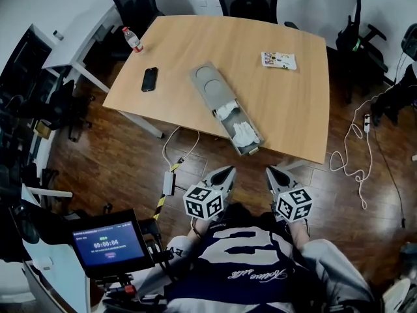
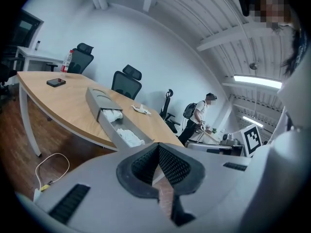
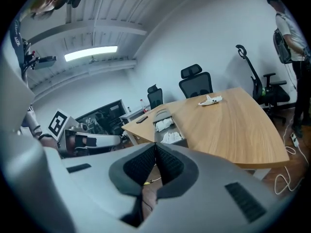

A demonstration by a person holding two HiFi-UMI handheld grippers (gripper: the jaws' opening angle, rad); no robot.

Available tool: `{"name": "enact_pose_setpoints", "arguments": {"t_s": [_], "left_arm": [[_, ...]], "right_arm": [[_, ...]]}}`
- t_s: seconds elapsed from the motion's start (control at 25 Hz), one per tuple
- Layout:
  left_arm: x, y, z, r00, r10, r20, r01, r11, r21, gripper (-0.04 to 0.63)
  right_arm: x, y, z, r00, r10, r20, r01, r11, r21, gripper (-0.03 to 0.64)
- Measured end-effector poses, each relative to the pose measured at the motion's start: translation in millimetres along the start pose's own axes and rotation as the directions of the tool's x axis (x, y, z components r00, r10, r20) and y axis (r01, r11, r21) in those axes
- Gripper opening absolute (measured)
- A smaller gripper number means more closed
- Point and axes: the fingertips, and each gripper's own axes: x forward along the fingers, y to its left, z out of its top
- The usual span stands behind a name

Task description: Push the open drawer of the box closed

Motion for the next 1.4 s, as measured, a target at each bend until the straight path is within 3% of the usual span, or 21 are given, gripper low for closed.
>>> {"name": "enact_pose_setpoints", "arguments": {"t_s": [0.32,0.6,0.84,1.4], "left_arm": [[0.9,14.9,-2.1,1.0,0.023,0.01,-0.022,0.999,-0.025,0.003],[-1.8,32.5,10.9,0.994,0.103,0.042,-0.101,0.993,-0.057,0.003],[-3.1,46.9,28.1,0.975,0.202,0.088,-0.192,0.975,-0.114,0.003],[-7.6,60.6,22.1,0.925,0.367,0.098,-0.347,0.921,-0.175,0.003]], "right_arm": [[13.2,-17.1,-19.8,0.997,-0.002,-0.082,0.0,1.0,-0.027,-0.002],[43.0,-29.3,-25.1,0.984,0.053,-0.17,-0.065,0.996,-0.064,-0.002],[70.4,-38.8,-37.9,0.945,0.125,-0.301,-0.164,0.98,-0.11,0.008],[112.6,-41.3,-44.1,0.875,0.28,-0.395,-0.34,0.936,-0.091,0.012]]}}
